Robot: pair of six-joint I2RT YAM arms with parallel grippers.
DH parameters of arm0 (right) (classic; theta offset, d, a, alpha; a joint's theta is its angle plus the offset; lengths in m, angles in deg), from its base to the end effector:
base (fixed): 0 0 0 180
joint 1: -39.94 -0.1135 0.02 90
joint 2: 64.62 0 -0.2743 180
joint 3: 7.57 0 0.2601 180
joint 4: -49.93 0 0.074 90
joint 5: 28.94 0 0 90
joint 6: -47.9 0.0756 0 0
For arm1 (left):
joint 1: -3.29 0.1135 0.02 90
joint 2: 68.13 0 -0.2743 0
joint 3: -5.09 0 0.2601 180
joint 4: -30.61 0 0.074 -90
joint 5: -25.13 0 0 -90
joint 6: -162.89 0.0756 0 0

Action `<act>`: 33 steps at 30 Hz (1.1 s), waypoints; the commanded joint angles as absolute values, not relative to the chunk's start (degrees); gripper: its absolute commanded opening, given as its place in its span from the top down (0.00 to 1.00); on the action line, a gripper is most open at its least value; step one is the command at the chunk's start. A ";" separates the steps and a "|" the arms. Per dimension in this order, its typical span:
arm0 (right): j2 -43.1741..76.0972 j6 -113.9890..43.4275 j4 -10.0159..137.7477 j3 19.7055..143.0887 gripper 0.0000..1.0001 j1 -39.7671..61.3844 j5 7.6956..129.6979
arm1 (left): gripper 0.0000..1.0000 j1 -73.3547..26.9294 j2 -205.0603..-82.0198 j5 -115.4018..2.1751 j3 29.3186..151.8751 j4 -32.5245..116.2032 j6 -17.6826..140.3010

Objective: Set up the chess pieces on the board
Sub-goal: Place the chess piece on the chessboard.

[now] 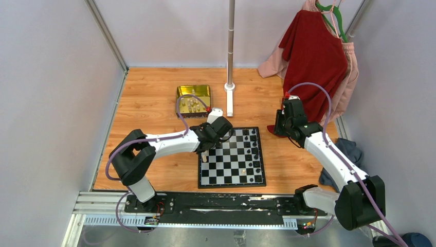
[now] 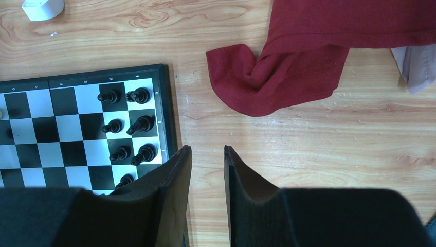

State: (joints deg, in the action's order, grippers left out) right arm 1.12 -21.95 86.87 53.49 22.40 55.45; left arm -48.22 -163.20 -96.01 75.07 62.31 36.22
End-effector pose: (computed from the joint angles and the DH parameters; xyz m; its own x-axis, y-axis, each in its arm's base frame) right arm 0.2674 0.0768 0.2432 -0.6739 0.1466 -0.7242 0.0020 0.9805 0.1966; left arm 0.2520 -0.2541 0.1604 -0.7125 0.0747 -0.6977 0.0850 0.9962 0.0199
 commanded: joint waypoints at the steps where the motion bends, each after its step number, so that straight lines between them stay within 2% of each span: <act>1: 0.28 -21.64 86.82 52.76 0.66 21.83 54.11 | 1.00 -47.56 -164.17 -97.26 74.16 60.91 35.18; 18: 1.07 -21.83 86.74 52.95 0.66 21.82 53.93 | 1.00 -46.90 -165.44 -96.68 73.62 60.21 34.52; 21: 1.21 -21.75 86.74 53.05 0.66 21.83 53.89 | 0.95 -46.90 -165.43 -96.52 73.62 60.27 34.49; 26: 1.30 -21.85 86.70 53.05 0.66 21.83 53.94 | 0.77 -46.90 -164.98 -96.55 73.60 60.55 34.13; 33: 1.30 -21.81 86.72 53.14 0.66 21.83 53.84 | 0.71 -46.85 -164.44 -96.74 73.89 61.16 34.12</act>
